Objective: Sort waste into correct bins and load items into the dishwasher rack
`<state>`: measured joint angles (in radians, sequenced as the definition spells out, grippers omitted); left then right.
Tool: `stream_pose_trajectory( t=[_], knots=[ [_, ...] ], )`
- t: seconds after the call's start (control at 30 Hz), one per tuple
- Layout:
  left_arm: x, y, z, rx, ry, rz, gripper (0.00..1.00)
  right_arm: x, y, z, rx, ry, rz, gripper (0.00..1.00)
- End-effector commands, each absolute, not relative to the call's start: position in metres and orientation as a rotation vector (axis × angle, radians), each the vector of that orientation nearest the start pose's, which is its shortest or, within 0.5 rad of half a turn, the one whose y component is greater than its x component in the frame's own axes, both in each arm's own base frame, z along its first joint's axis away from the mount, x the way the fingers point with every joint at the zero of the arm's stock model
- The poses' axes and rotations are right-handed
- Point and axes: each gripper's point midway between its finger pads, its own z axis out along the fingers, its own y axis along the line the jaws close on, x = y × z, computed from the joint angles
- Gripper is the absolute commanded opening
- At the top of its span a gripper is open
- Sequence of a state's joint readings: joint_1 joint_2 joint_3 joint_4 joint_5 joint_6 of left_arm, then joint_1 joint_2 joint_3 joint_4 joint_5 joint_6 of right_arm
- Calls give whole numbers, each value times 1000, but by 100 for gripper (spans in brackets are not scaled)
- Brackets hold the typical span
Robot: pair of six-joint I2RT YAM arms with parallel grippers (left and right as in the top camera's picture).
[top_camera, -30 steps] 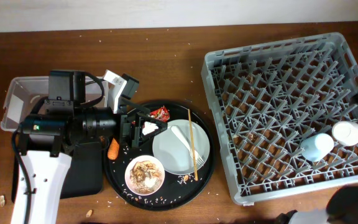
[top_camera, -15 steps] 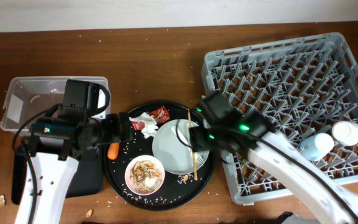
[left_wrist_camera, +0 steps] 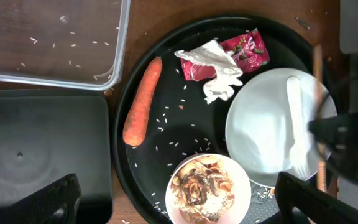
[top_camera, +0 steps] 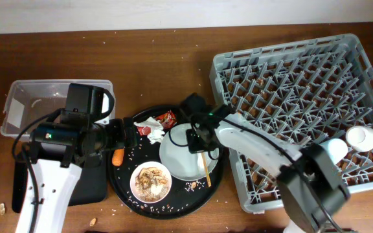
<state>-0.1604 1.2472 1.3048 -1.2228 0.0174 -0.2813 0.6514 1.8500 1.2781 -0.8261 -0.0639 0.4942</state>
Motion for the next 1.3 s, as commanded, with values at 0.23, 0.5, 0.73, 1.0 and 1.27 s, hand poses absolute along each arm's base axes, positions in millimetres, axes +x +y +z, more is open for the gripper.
stream_pose_trajectory(
  t=[0.23, 0.5, 0.73, 1.0, 1.27],
  knots=[
    [269, -43, 215, -181, 2723, -134, 99, 381, 114, 170, -210, 2610, -160, 4],
    [270, -43, 215, -181, 2723, -134, 99, 337, 193, 171, -424, 2683, 151, 49],
    [270, -43, 215, -181, 2723, -134, 99, 279, 248, 30, -460, 2992, 48, 52],
    [270, -43, 215, -181, 2723, -134, 99, 275, 237, 4, -495, 3053, -87, 4],
    [269, -43, 215, -181, 2723, -134, 99, 344, 157, 204, -265, 2687, -33, 4]
  ],
)
